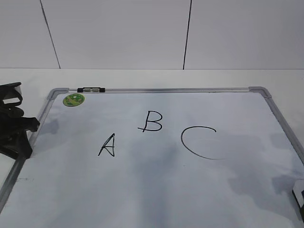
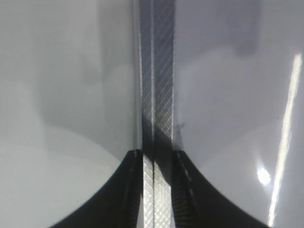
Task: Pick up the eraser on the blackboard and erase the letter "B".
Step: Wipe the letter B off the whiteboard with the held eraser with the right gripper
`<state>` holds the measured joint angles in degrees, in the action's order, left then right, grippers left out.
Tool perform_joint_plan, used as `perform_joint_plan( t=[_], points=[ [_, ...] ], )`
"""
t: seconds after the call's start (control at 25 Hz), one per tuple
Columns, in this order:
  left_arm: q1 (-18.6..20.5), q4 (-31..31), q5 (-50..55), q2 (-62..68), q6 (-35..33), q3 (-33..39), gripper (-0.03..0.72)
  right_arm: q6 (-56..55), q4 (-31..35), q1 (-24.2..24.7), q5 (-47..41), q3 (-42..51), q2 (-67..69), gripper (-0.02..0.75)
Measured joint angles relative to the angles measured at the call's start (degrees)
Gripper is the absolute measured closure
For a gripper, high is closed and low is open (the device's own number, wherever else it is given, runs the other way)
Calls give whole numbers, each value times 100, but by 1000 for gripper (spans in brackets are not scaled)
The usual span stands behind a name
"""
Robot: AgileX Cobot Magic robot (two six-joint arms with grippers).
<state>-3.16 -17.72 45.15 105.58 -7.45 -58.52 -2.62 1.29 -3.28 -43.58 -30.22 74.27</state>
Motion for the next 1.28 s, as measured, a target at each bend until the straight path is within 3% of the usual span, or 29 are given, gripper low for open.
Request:
perform_joint_plan(
  t=[0.52, 0.84, 1.28],
  points=[
    [0, 0, 0, 0, 0, 0, 544, -41, -12, 0, -719, -383, 15, 199],
    [0, 0, 5, 0, 0, 0, 544, -59, -12, 0, -656, -510, 15, 199],
    [0, 0, 14, 0, 0, 0, 544, 663, 858, 0, -916, -1404, 15, 199]
  ],
)
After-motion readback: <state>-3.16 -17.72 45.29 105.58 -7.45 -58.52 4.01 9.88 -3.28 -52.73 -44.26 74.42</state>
